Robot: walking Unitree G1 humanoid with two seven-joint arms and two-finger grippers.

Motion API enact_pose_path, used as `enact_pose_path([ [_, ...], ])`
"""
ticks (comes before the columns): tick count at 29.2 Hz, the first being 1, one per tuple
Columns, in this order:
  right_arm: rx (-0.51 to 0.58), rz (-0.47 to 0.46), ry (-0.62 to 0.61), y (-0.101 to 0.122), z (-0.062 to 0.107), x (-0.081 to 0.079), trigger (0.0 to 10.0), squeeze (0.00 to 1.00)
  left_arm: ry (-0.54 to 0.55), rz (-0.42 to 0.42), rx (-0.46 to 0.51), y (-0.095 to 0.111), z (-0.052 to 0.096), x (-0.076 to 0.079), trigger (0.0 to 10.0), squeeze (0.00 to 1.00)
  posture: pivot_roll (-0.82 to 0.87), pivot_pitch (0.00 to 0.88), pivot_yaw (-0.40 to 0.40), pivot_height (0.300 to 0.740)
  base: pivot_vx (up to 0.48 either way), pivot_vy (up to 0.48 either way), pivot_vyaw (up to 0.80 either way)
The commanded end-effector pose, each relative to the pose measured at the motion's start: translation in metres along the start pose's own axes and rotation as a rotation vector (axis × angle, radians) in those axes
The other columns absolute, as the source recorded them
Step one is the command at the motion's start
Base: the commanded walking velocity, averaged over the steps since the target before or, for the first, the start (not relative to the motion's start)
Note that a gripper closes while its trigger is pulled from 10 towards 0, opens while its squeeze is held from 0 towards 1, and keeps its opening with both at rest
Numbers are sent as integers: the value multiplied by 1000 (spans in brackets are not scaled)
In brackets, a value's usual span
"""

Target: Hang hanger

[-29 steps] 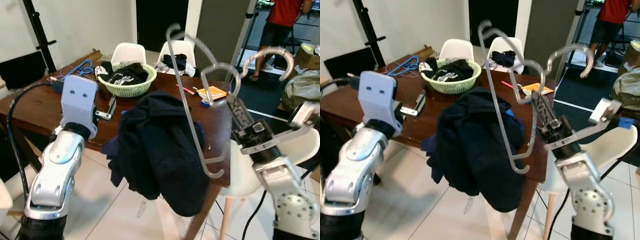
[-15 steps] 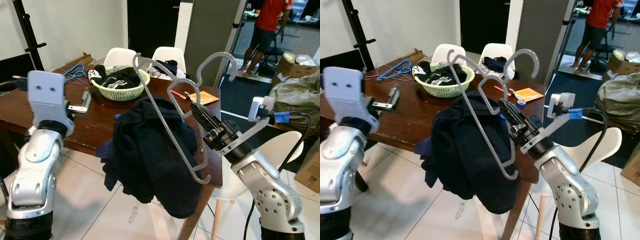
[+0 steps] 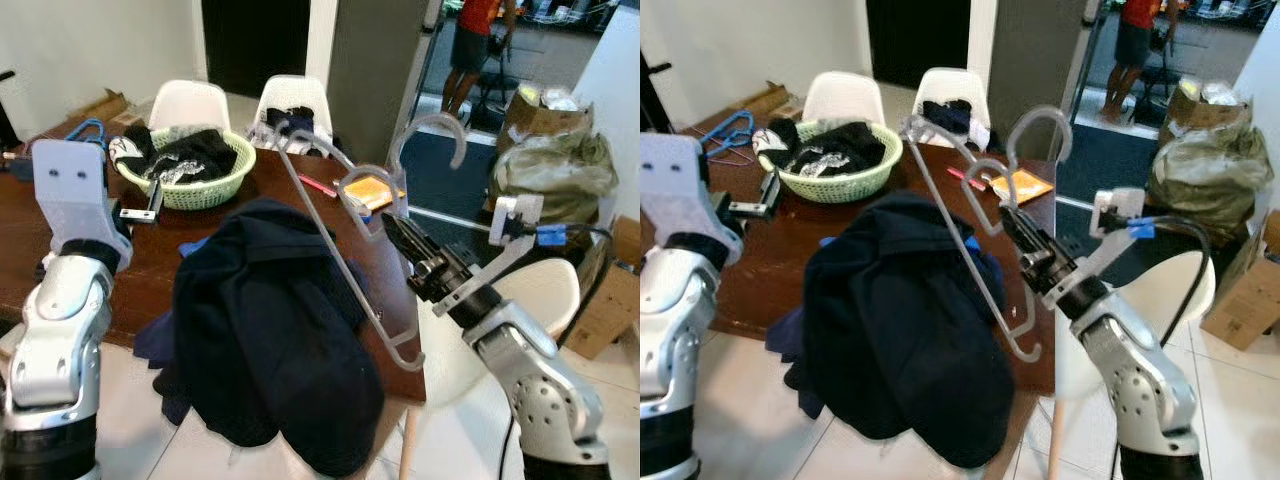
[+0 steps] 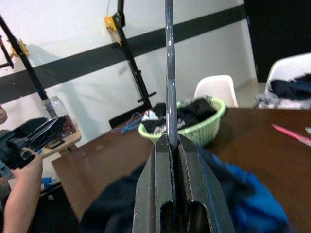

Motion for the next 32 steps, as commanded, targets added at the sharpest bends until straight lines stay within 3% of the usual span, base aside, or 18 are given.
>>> enact_pose_path([
  [1,-9,0,18,-2,-3,-5,10000,0,13,-9,9,2,-2,-5,10000,0,82,0,-68,740,472,0,0],
  [17,-11,17,11,-1,-3,-5,10000,0,47,-12,-4,0,-2,-11,10000,0,81,0,-62,740,475,0,0],
  [27,-19,32,-7,-1,-2,-2,10000,0,102,16,-94,-17,1,-20,10000,0,82,0,-63,740,0,0,0],
  [32,-26,40,-11,-1,-2,-1,10000,0,149,-24,-137,-25,-1,-35,10000,0,81,0,-64,740,0,0,0],
])
Point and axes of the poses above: a point about 5 cm out from each wrist's last joint towards the gripper, its own z axis pointing back from the gripper into the wrist, its own y axis along the axis of the wrist's last joint, x = y × z, the point moved 5 cm from there along -z, pointing out of the wrist towards the gripper, and after that the axes turned 2 degrees about z, right-handed, at the moved point
